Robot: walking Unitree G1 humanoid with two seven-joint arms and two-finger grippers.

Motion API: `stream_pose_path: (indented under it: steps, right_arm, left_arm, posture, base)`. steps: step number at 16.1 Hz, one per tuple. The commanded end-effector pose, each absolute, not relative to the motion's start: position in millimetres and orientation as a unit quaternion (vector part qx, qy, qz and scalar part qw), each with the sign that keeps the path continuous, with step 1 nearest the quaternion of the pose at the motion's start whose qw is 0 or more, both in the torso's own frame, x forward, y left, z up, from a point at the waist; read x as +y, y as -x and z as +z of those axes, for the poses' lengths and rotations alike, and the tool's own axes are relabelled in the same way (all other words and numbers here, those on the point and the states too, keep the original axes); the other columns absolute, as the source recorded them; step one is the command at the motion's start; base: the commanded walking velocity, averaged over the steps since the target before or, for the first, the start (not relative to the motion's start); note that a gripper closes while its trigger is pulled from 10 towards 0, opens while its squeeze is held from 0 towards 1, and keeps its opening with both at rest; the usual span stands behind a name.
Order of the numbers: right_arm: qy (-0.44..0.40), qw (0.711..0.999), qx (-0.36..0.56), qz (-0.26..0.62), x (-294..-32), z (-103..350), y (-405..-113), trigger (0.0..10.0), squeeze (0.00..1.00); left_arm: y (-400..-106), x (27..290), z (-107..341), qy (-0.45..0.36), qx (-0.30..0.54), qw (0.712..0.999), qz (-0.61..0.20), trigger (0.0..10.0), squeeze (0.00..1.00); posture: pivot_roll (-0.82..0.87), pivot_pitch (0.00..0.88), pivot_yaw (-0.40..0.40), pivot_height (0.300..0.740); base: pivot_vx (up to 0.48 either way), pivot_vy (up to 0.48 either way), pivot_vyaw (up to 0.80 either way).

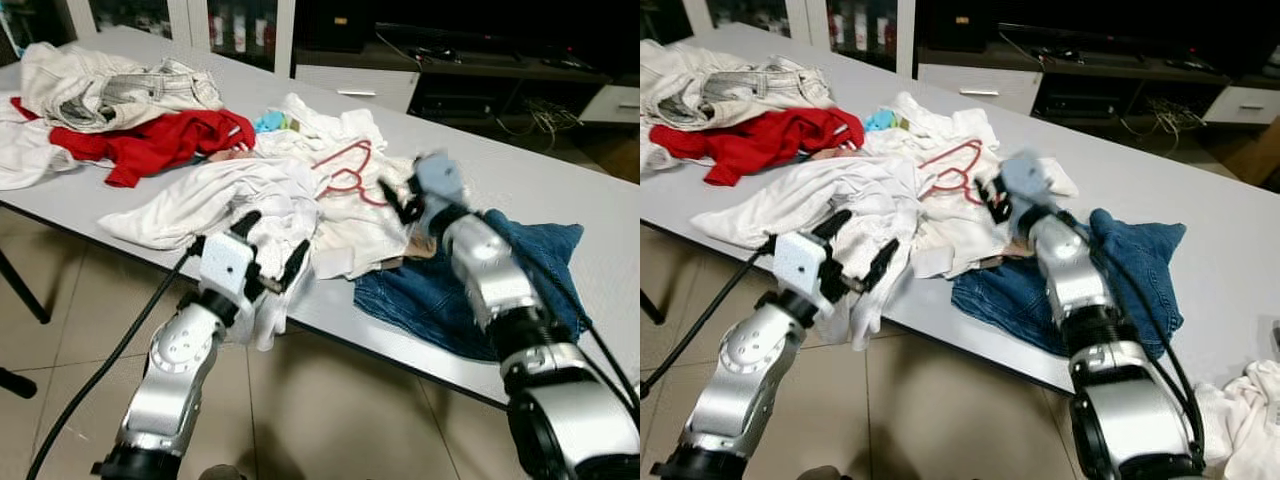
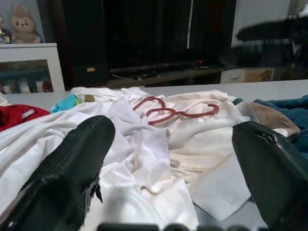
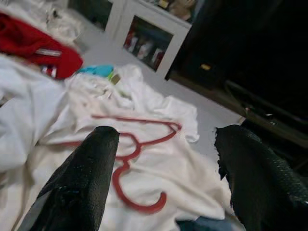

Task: Hang hanger

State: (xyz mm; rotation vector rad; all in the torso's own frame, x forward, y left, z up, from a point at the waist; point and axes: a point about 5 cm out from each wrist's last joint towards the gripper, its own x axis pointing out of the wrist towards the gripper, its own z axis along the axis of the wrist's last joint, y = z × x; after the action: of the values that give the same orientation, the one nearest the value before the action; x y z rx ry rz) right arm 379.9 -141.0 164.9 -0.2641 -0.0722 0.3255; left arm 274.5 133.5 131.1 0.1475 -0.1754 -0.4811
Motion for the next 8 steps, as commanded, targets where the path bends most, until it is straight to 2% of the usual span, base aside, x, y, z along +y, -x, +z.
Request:
stream_pose_path:
  steps: [1,8]
  right_arm:
    - [0.123,0.981,-0.022,0.147,-147.2,159.3,-380.0,10.0,0.0]
    - [0.09,0.992,-0.011,0.084,-163.7,160.7,-385.7,10.0,0.0]
  left_arm:
    - [-274.1,128.6,135.1,-0.078,-0.093,0.961,-0.248,10.0,0.0]
    - [-273.4,126.7,136.7,-0.076,-0.091,0.961,-0.25,10.0,0.0]
  posture:
    - [0.2,0.0,-0.155,0.74]
    - [0.18,0.0,-0.142,0.74]
  base:
    - [0.0,0.0,0.0]
    - [0.0,0.0,0.0]
